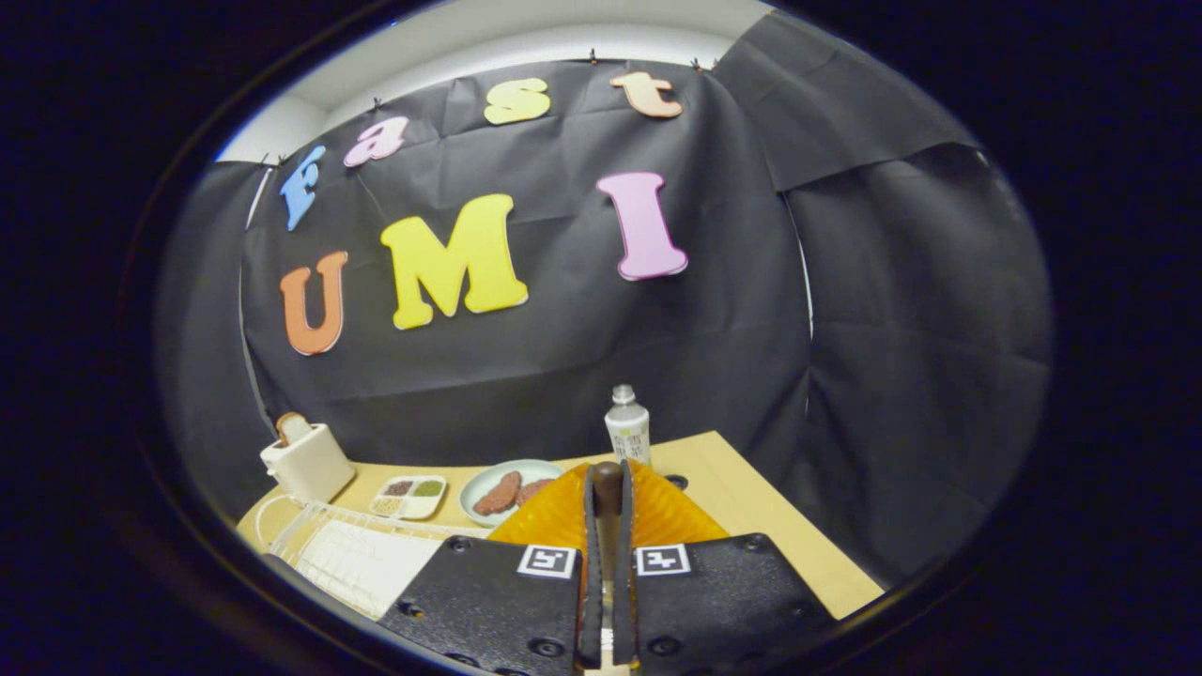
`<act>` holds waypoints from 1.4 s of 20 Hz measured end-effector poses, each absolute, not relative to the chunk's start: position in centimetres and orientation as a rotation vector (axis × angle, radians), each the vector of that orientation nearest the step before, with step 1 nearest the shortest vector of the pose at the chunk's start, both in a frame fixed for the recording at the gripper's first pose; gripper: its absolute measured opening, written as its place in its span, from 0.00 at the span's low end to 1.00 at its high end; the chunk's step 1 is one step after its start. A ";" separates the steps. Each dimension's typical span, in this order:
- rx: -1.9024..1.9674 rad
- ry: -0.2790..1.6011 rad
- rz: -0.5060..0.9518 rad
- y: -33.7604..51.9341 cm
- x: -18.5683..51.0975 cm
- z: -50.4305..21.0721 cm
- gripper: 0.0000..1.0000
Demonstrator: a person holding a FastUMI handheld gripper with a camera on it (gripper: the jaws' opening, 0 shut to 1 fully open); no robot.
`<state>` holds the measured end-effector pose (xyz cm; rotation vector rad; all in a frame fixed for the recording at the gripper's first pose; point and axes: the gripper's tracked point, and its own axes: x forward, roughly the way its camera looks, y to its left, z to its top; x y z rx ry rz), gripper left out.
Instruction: Take the plate from the dish rack, then take the spoon from the basket and place it into the plate.
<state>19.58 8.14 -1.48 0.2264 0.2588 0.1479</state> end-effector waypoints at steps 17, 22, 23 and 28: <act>0.328 0.273 0.337 22.9 1.5 -3.3 0.10; 0.417 0.374 0.331 26.0 0.3 -9.6 0.10; 0.443 0.392 0.322 26.3 0.1 -10.5 0.10; 0.528 0.445 0.324 28.0 -0.7 -13.1 0.12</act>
